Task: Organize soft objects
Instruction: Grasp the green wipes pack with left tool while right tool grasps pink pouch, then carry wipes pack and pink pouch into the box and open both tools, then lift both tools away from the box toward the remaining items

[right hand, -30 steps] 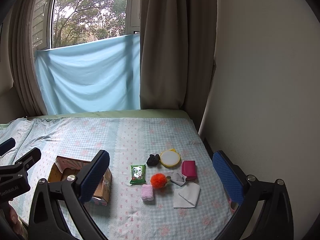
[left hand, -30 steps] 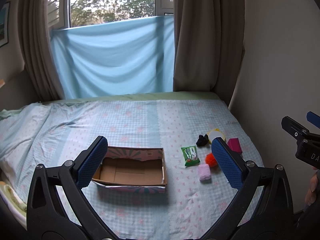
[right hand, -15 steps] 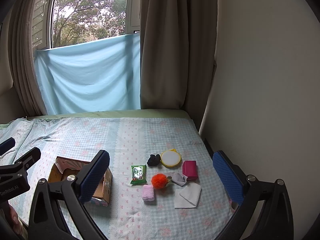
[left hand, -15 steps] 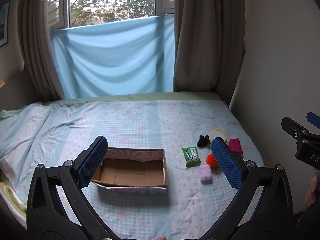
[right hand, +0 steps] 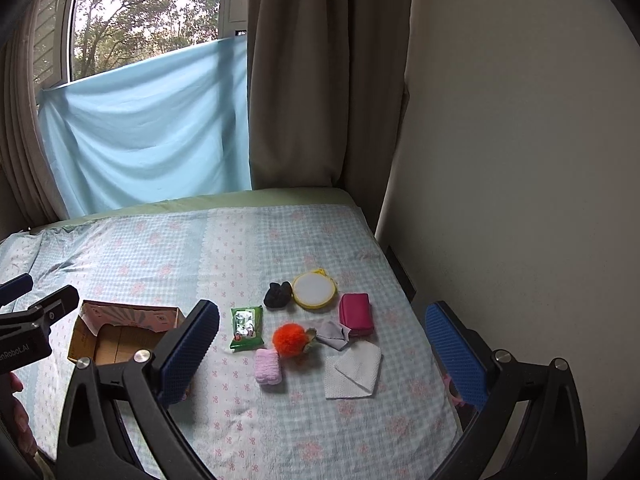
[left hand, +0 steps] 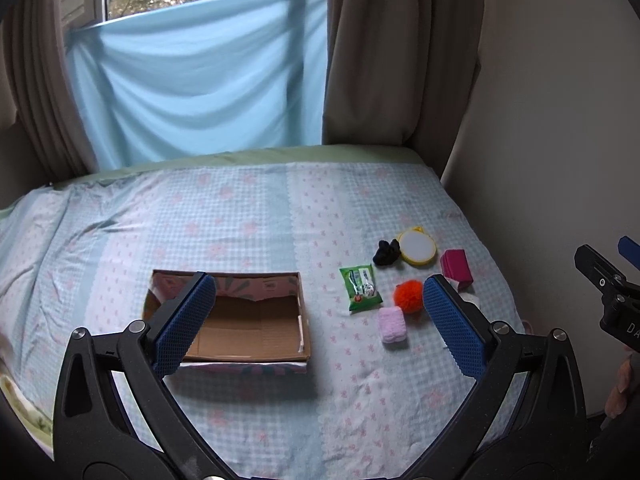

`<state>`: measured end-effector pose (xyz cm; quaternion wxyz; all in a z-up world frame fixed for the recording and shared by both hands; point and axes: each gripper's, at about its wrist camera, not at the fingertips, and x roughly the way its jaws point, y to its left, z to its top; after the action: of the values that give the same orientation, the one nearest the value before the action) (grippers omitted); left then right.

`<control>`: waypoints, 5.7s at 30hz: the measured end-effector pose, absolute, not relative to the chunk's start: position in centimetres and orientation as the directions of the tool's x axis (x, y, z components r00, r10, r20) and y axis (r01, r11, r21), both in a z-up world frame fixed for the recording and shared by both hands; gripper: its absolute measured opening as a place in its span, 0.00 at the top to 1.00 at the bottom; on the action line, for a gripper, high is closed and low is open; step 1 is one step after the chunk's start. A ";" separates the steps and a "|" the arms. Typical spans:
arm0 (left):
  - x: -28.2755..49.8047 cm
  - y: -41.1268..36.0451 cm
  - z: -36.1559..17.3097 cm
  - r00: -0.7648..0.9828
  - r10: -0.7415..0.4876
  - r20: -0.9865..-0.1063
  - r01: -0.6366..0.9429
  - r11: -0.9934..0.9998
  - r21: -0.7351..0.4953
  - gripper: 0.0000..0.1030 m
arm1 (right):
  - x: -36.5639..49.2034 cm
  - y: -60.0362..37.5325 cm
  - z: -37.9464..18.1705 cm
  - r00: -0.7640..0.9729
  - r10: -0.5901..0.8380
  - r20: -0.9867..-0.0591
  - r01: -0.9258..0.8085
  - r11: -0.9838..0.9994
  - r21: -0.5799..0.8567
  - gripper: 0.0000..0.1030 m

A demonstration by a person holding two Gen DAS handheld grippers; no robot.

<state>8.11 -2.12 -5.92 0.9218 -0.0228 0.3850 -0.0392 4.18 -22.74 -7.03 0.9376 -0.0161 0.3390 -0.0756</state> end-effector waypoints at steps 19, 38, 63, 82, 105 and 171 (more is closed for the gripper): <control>30.3 -12.1 -32.7 0.330 -0.105 -0.938 -0.105 0.984 -0.147 0.02 | 27.8 -39.7 -30.6 0.448 -0.108 -0.888 0.146 0.988 -0.047 0.00; 35.2 -13.4 -45.4 0.144 -0.084 -0.986 -0.137 0.985 -0.104 0.34 | 34.5 -39.4 -44.2 0.205 -0.028 -0.978 0.098 0.995 -0.008 0.36; 32.4 -13.7 -35.5 0.301 -0.107 -0.948 -0.053 0.990 -0.129 0.71 | 31.2 -38.9 -34.1 0.341 -0.050 -0.939 0.097 0.995 -0.018 0.69; 19.4 -0.8 -16.2 0.512 -0.088 -0.855 -0.095 0.983 -0.158 0.71 | 20.7 -19.7 -14.9 0.499 0.148 -0.854 -0.173 0.982 0.069 0.69; 22.9 23.9 -29.4 0.221 -0.060 -0.974 -0.081 0.994 -0.079 0.71 | 21.9 7.2 -29.1 0.201 0.262 -0.944 -0.241 0.947 0.211 0.69; 10.9 22.8 -13.2 0.479 -0.044 -0.876 -0.063 0.994 -0.085 0.00 | 9.3 3.7 -15.0 0.484 0.150 -0.862 -0.246 0.969 0.031 0.00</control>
<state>10.91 22.82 -13.24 0.8585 -0.0528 0.5101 0.0056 9.33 3.65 -14.99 0.8601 -0.0484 0.4945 0.1152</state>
